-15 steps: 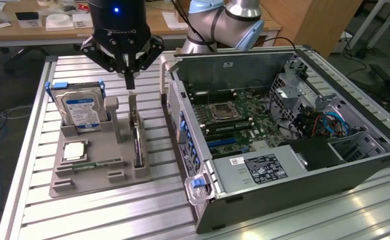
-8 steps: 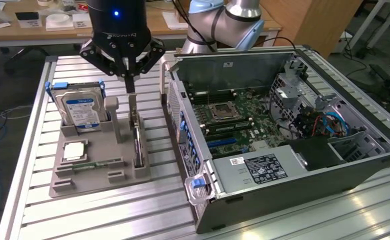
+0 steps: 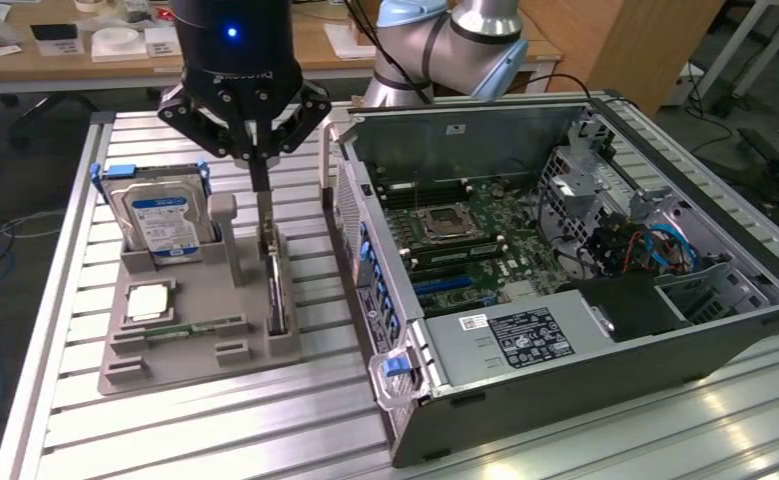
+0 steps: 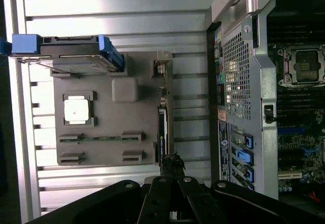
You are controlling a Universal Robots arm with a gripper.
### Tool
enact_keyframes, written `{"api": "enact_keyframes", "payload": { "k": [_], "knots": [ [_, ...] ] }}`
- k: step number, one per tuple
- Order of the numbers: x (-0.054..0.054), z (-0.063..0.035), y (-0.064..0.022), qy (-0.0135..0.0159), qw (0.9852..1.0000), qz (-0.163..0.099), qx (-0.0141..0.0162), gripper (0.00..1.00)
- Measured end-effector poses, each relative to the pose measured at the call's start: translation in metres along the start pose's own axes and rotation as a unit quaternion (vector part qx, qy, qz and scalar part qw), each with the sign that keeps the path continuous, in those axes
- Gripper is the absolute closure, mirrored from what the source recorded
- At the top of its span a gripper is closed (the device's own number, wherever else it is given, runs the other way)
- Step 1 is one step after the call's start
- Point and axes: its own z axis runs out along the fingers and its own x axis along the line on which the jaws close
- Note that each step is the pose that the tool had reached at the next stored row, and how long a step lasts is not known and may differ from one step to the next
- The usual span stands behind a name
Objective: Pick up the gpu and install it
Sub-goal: 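Reach for the gpu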
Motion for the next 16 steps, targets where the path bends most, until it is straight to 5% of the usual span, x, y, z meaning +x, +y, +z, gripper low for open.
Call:
{"api": "enact_keyframes", "payload": {
  "k": [16],
  "knots": [
    [0.0024, 0.0005, -0.0046, 0.0006, 1.0000, 0.000, 0.0002, 0.89]
  ]
}}
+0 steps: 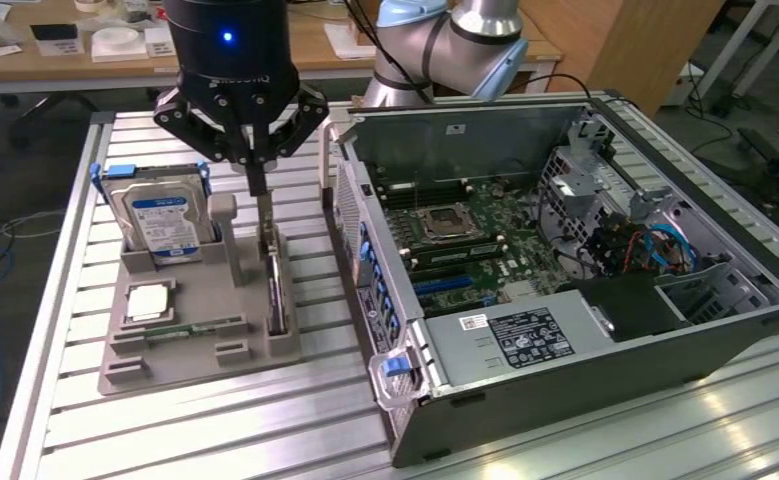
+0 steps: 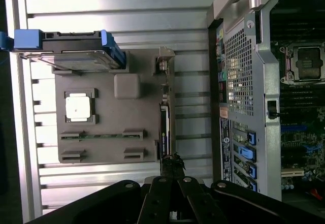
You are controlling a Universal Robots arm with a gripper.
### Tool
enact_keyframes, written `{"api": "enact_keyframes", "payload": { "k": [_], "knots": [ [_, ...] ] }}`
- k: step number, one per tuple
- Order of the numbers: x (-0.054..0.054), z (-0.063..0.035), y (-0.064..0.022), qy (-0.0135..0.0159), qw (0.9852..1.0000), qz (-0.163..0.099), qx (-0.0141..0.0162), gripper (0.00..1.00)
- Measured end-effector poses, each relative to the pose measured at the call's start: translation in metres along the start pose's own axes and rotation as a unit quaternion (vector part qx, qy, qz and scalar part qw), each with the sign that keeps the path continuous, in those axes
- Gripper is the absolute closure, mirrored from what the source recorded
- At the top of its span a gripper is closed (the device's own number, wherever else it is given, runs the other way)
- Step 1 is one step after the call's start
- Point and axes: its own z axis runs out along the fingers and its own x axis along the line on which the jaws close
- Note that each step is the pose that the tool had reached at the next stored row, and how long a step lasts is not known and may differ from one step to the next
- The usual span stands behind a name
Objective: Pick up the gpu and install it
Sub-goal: 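Reach for the gpu, then pick up the gpu and move the gpu toward the slot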
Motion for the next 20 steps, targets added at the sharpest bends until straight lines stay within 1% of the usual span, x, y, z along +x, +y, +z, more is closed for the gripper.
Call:
{"api": "enact_keyframes", "payload": {
  "k": [18, 19, 20],
  "knots": [
    [0.0000, 0.0000, -0.0007, 0.0000, 1.0000, 0.000, 0.0000, 0.89],
    [-0.0001, 0.0000, -0.0007, 0.0000, 1.0000, 0.000, 0.0000, 0.89],
    [-0.0001, 0.0000, -0.0007, 0.0000, 1.0000, 0.000, 0.0000, 0.83]
  ]
}}
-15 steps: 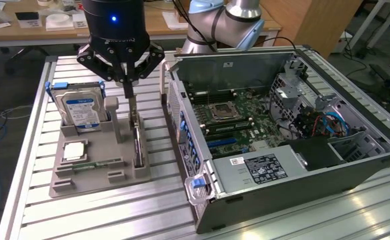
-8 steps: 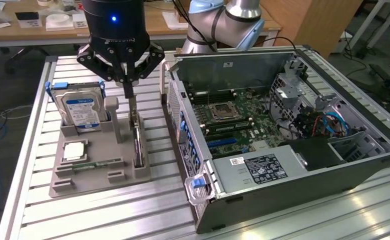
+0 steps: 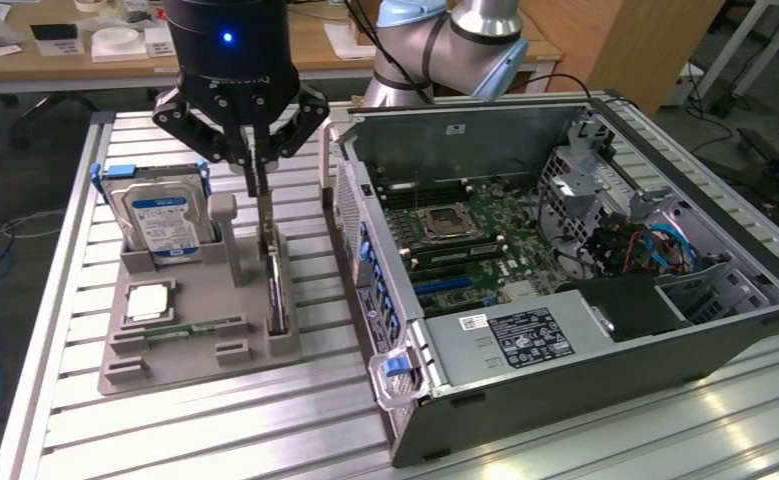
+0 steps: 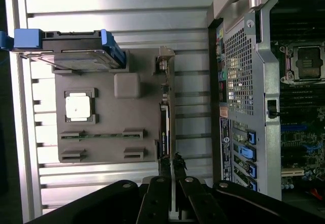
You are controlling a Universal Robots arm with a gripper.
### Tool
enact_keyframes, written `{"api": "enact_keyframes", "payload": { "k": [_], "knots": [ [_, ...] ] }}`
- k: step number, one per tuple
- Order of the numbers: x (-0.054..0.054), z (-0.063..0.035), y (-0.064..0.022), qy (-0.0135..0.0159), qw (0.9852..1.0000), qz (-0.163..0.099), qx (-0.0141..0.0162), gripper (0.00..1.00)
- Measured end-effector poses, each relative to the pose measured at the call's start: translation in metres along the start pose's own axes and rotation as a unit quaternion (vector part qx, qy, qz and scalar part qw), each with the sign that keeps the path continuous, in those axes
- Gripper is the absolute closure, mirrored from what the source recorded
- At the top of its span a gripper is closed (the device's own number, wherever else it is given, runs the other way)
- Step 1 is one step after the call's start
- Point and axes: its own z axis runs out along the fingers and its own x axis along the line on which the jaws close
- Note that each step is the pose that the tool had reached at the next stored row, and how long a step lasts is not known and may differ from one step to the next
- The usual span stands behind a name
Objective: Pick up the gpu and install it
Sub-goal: 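Pick up the gpu and move the gpu toward the slot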
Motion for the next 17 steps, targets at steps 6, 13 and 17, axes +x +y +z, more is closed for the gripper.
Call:
{"api": "enact_keyframes", "payload": {
  "k": [6, 13, 17],
  "knots": [
    [0.0000, 0.0000, 0.0000, 0.0000, 1.0000, 0.000, 0.0000, 0.65],
    [0.0000, 0.0000, 0.0000, 0.0000, 1.0000, 0.000, 0.0000, 0.47],
    [0.0000, 0.0000, 0.0000, 0.0000, 1.0000, 0.000, 0.0000, 0.47]
  ]
}}
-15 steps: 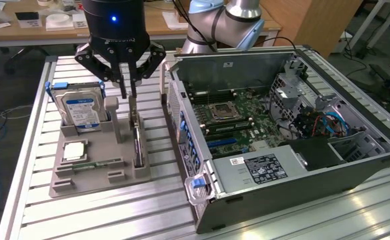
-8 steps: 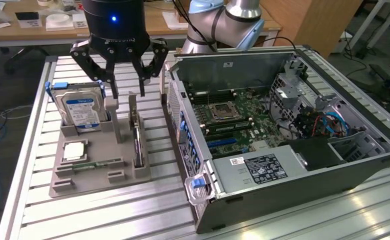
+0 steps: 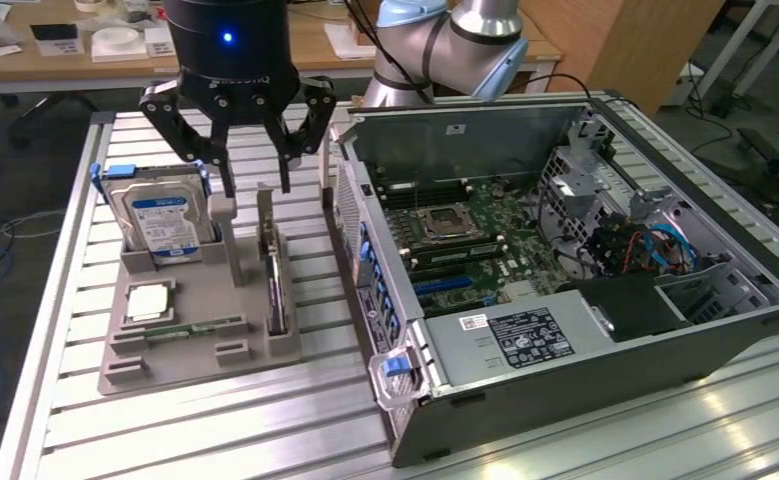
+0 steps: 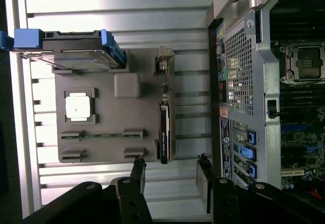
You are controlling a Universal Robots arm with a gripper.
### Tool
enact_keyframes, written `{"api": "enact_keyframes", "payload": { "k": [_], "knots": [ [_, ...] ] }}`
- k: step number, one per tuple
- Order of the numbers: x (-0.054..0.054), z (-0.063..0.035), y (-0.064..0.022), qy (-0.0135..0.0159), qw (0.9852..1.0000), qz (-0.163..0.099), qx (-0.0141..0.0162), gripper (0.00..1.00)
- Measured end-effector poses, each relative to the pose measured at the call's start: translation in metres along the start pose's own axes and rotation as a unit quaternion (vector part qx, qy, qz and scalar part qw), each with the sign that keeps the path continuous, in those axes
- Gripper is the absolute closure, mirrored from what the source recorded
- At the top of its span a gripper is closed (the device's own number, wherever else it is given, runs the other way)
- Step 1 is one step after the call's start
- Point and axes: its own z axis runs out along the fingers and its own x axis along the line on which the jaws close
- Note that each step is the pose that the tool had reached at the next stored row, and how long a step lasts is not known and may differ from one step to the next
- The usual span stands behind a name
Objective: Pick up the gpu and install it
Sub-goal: 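Pick up the gpu and move the gpu toward the slot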
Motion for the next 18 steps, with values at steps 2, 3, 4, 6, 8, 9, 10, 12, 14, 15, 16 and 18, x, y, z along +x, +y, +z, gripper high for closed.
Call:
{"api": "enact_keyframes", "payload": {
  "k": [2, 3, 4, 6, 8, 9, 10, 12, 14, 15, 16, 18],
  "knots": [
    [0.000, 0.0008, -0.0001, 0.0000, 1.0000, 0.000, 0.0000, 0.47],
    [0.000, 0.0020, -0.0001, 0.0000, 1.0000, 0.000, 0.0000, 0.47],
    [0.000, 0.0034, -0.0002, 0.0000, 1.0000, 0.000, 0.0000, 0.47],
    [0.000, 0.0062, -0.0003, 0.0000, 1.0000, 0.000, 0.0000, 0.47],
    [0.000, 0.0092, -0.0004, 0.0000, 1.0000, 0.000, 0.0000, 0.47],
    [0.000, 0.0109, -0.0005, 0.0000, 1.0000, 0.000, 0.0000, 0.47],
    [0.000, 0.0126, -0.0006, 0.0000, 1.0000, 0.000, 0.0000, 0.47],
    [0.001, 0.0158, -0.0007, -0.0001, 1.0000, 0.000, 0.0000, 0.47],
    [0.001, 0.0186, -0.0009, 0.0000, 1.0000, 0.000, 0.0000, 0.47],
    [0.001, 0.0198, -0.0009, 0.0000, 1.0000, 0.000, 0.0000, 0.47],
    [0.001, 0.0204, -0.0009, 0.0000, 1.0000, 0.000, 0.0000, 0.47],
    [0.001, 0.0205, -0.0009, 0.0001, 1.0000, 0.000, 0.0001, 0.47]
  ]
}}
